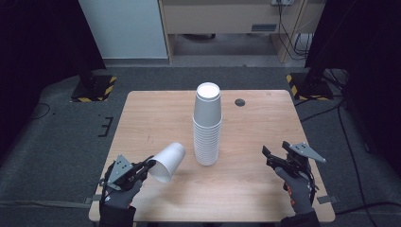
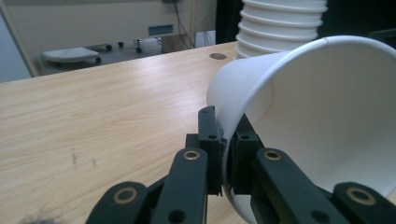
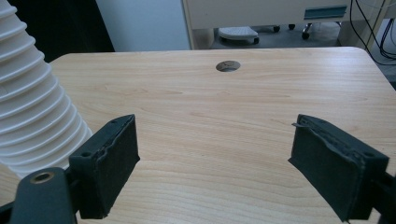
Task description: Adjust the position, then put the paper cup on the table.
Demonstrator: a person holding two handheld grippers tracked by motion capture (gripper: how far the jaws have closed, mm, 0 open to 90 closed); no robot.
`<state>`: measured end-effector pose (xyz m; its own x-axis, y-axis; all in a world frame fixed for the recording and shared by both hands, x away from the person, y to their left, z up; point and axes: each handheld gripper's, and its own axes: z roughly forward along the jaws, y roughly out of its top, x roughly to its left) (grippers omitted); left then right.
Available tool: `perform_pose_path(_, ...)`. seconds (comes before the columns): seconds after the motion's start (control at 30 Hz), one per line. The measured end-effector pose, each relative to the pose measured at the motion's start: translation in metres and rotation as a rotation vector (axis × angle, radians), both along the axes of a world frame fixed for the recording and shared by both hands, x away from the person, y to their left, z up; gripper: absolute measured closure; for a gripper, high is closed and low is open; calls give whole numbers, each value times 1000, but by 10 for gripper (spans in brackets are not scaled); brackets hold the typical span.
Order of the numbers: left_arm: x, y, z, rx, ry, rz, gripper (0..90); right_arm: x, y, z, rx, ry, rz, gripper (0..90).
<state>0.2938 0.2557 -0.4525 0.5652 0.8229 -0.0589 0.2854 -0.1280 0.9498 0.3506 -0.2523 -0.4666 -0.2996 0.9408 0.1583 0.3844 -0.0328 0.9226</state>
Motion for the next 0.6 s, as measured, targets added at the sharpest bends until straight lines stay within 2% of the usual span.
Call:
perform_pose_path(0.27,4,10,2,2,35,80,853,1,-1,-1,-5,6,2,150)
perform_pose_path(0.4,8,16,3,5,70,95,853,1,0,-1,-3,9,-1,149)
perform_pose_path(0.6,10,24,5,16,85,115,854,1,-1,-1,-9,7,2,149)
